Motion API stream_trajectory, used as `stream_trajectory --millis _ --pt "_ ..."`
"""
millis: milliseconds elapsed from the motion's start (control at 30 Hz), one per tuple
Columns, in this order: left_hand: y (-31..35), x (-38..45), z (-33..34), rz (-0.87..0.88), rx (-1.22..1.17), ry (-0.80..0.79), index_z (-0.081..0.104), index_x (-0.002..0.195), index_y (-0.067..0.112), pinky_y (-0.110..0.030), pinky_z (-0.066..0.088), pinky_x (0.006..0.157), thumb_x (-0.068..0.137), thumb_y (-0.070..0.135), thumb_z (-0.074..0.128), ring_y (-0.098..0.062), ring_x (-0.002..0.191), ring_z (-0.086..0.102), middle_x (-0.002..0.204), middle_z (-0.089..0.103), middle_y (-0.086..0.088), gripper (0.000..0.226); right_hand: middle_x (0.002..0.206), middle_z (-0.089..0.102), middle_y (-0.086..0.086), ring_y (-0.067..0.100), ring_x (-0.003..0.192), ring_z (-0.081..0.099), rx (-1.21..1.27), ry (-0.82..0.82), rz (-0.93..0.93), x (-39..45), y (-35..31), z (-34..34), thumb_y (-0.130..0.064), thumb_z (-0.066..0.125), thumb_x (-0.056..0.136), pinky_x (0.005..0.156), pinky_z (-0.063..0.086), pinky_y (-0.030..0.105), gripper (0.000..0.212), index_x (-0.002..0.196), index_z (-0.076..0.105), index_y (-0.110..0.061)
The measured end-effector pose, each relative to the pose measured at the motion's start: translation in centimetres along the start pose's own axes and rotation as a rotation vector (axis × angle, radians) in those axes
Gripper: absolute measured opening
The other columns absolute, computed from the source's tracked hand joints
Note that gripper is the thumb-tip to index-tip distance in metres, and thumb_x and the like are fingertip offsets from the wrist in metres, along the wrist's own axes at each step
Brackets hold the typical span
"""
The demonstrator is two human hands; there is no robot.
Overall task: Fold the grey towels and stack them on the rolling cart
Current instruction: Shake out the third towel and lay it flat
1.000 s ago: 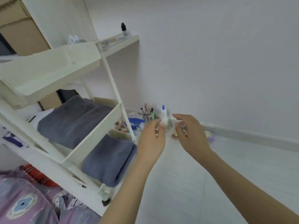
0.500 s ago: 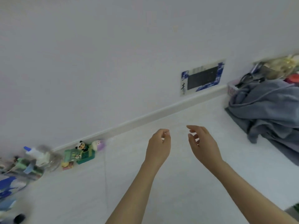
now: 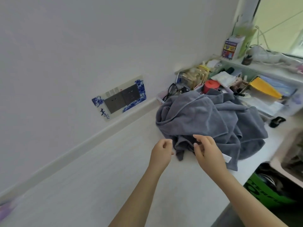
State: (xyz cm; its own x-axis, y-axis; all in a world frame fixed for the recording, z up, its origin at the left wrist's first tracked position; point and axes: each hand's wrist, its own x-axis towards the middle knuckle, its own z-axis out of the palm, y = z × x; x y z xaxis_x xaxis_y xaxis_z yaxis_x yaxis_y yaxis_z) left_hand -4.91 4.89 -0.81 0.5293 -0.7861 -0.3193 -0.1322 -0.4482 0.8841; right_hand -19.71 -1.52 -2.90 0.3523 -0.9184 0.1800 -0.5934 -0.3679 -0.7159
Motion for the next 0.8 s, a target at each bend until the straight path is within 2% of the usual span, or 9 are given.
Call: stream_trajectory --millis 133,233,300,400,467,633,700,767,800 --pt "1.6 3.2 3.6 0.006 -0.019 0.023 0.057 0.089 0.025 -0.04 0.053 0.084 0.097 0.033 0.045 -0.017 0.085 0.063 0.086 0.061 0.005 0.017 0.118 0.053 0.003 0.019 0.093 0.057 -0.029 0.048 0.053 2.4 3.3 -1.2 -0.018 0.055 0.092 0.074 0.047 0.029 0.032 0.124 0.056 -0.014" --pt "2.5 5.2 5.0 0.048 -0.039 0.06 0.057 0.09 0.023 -0.037 0.053 0.08 0.097 0.035 0.046 -0.02 0.084 0.06 0.09 0.06 0.0 0.018 0.128 0.051 0.007 0.026 0.113 0.05 -0.074 0.052 0.104 3.9 5.0 -1.7 -0.024 0.054 0.092 0.086 0.047 0.034 0.038 0.129 0.052 -0.011" --pt "3.3 6.3 5.8 0.089 -0.065 0.063 0.057 0.087 0.019 -0.034 0.05 0.073 0.097 0.033 0.046 -0.019 0.079 0.056 0.087 0.057 -0.003 0.02 0.142 0.042 0.01 0.029 0.129 0.039 -0.12 0.033 0.178 5.1 5.9 -1.8 -0.03 0.052 0.093 0.104 0.035 0.041 0.047 0.136 0.045 -0.01" --pt "3.8 7.3 6.9 0.06 -0.06 -0.006 0.057 0.105 0.025 -0.036 0.051 0.09 0.097 0.037 0.045 -0.012 0.096 0.058 0.102 0.059 0.008 0.019 0.154 0.024 0.01 0.03 0.14 0.023 -0.135 -0.007 0.291 7.0 7.0 -1.9 -0.039 0.047 0.095 0.112 0.019 0.047 0.057 0.144 0.032 -0.013" --pt "3.7 7.8 7.7 0.031 -0.049 -0.044 0.054 0.107 0.031 -0.04 0.047 0.097 0.098 0.04 0.043 -0.008 0.103 0.055 0.102 0.056 0.016 0.017 0.155 0.02 0.011 0.03 0.141 0.019 -0.072 -0.041 0.367 8.4 7.8 -2.0 -0.043 0.043 0.095 0.112 0.017 0.049 0.061 0.146 0.027 -0.013" --pt "3.4 7.9 8.2 0.013 -0.078 -0.086 0.052 0.122 0.032 -0.043 0.04 0.106 0.095 0.053 0.034 -0.01 0.121 0.048 0.123 0.053 0.01 0.039 0.142 0.043 0.014 0.034 0.133 0.035 0.12 0.009 0.484 11.3 9.0 -2.3 -0.044 0.047 0.094 0.108 0.031 0.047 0.062 0.143 0.033 -0.009" --pt "3.5 7.8 7.8 0.003 -0.114 -0.1 0.05 0.125 0.031 -0.041 0.04 0.107 0.098 0.051 0.031 -0.009 0.119 0.049 0.126 0.052 0.01 0.039 0.133 0.052 0.008 0.027 0.126 0.045 0.264 0.025 0.477 11.5 8.5 -2.7 -0.041 0.047 0.095 0.097 0.04 0.037 0.051 0.137 0.041 -0.012" --pt "4.1 7.6 7.4 -0.027 -0.171 -0.102 0.05 0.127 0.027 -0.037 0.043 0.103 0.101 0.045 0.028 -0.009 0.115 0.052 0.125 0.051 0.008 0.038 0.114 0.06 -0.002 0.019 0.113 0.053 0.378 0.033 0.411 11.3 7.4 -2.9 -0.035 0.046 0.097 0.082 0.041 0.027 0.035 0.127 0.052 -0.016" --pt "4.5 7.5 7.1 -0.042 -0.207 -0.103 0.05 0.128 0.024 -0.035 0.044 0.1 0.102 0.043 0.027 -0.011 0.114 0.052 0.126 0.051 0.006 0.04 0.108 0.06 -0.007 0.015 0.109 0.055 0.423 0.043 0.375 11.1 6.6 -2.9 -0.032 0.046 0.097 0.081 0.041 0.025 0.03 0.123 0.055 -0.018"
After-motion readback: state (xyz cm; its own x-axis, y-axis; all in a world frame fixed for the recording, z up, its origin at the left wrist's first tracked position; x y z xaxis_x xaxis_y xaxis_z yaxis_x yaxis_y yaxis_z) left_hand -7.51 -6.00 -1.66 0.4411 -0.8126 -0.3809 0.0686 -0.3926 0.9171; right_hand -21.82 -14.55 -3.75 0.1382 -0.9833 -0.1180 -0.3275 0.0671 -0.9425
